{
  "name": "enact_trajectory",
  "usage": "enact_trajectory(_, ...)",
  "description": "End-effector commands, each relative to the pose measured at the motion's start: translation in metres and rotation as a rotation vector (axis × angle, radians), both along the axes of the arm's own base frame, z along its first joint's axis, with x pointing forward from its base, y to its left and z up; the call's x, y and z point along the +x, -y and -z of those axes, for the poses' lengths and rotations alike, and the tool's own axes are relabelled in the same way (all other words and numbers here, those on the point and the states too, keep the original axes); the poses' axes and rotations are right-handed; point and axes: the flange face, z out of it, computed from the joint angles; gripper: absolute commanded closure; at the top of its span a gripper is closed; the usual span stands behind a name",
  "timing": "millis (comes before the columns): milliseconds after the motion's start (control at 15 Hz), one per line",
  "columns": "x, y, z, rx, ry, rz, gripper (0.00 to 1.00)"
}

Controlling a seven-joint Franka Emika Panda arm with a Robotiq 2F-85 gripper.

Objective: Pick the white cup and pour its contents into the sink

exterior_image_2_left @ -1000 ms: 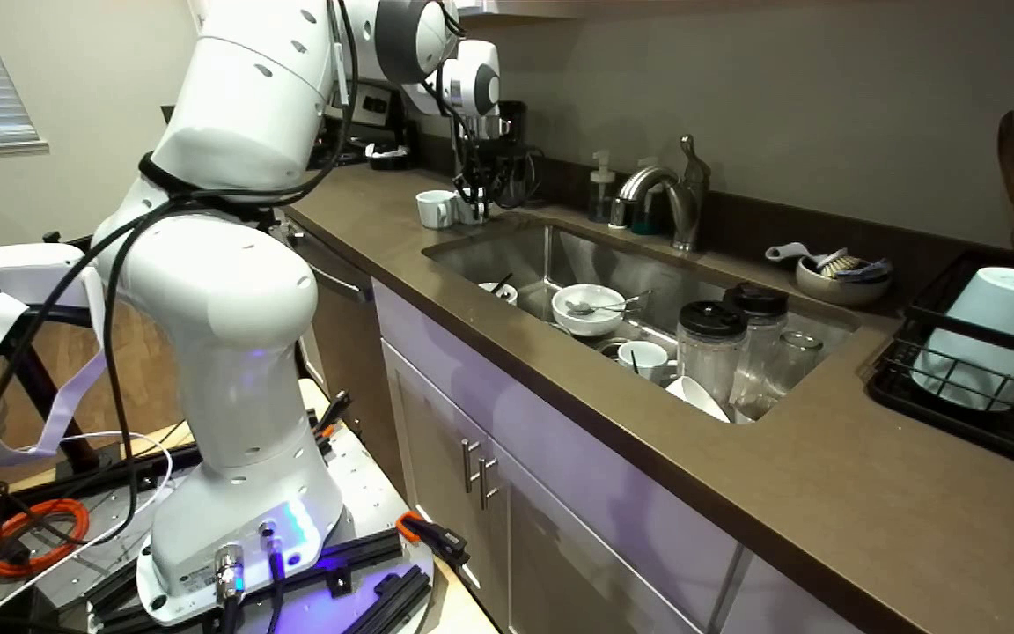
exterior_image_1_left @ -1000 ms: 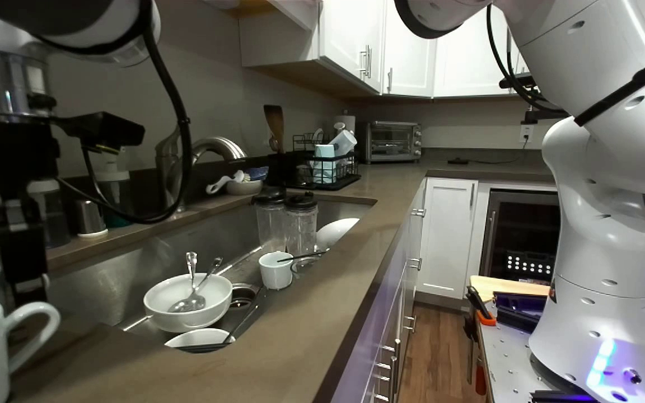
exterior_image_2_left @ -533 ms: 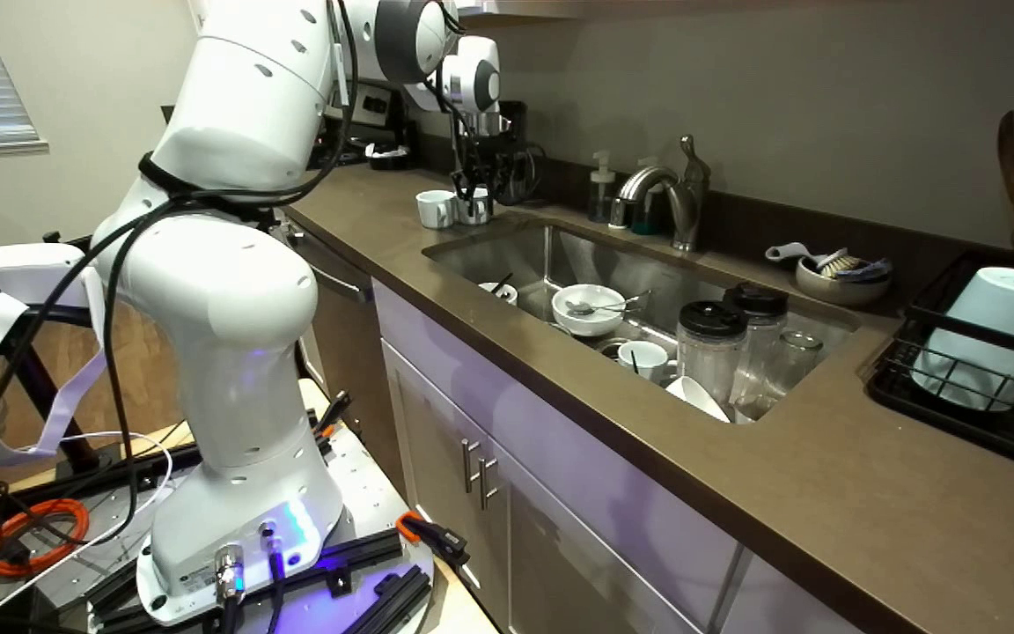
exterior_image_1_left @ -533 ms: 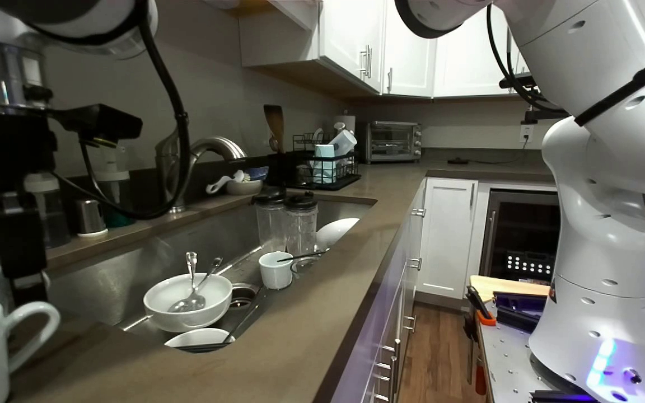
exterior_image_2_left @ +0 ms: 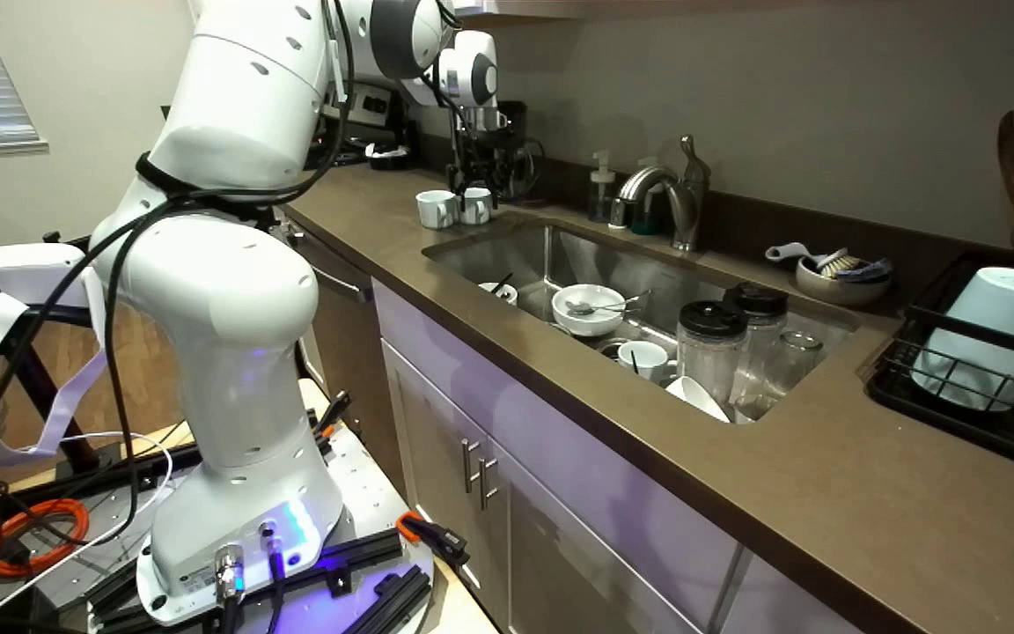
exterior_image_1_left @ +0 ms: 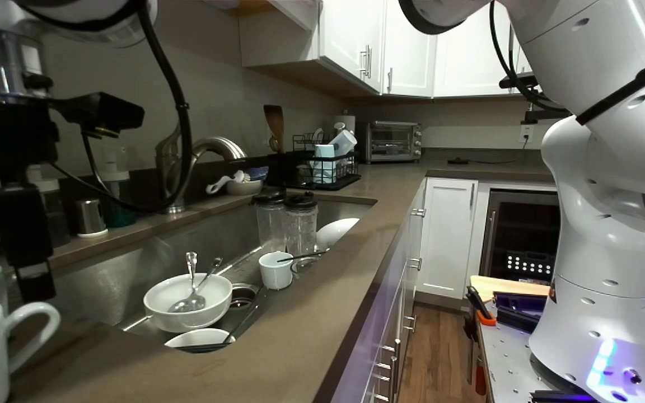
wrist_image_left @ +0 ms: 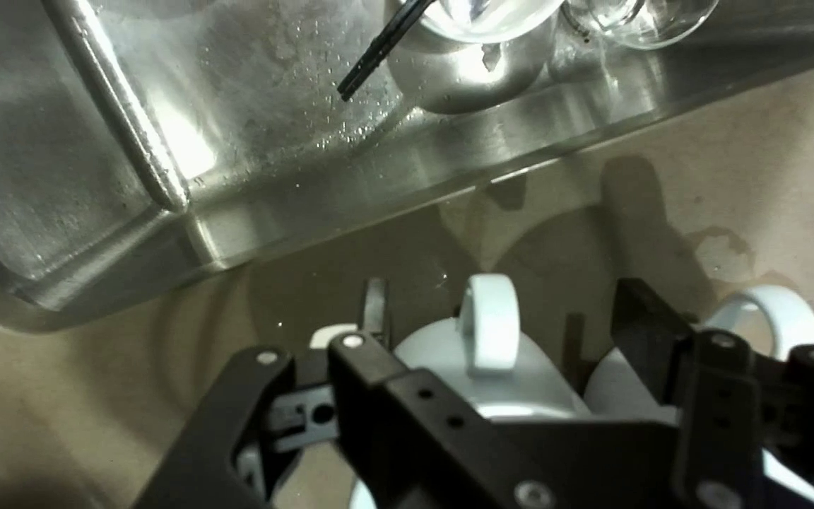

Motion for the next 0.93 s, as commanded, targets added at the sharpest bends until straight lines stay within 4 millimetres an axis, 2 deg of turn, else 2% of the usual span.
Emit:
enact_trajectory(0,-0.022,0.006,-0.018,-0.044,0.014,0.041,0.17)
enact_trajectory(133,-0.032,0.009,-0.024,-0.055,0.027,0.065,0.14)
enact_trajectory(467,-0.063,0.022,-0.034,-0.085,0.051,0.134,0.18)
enact_trajectory(867,-0.099,0.051,-0.044,-0.110,0.076,0.252,0.19)
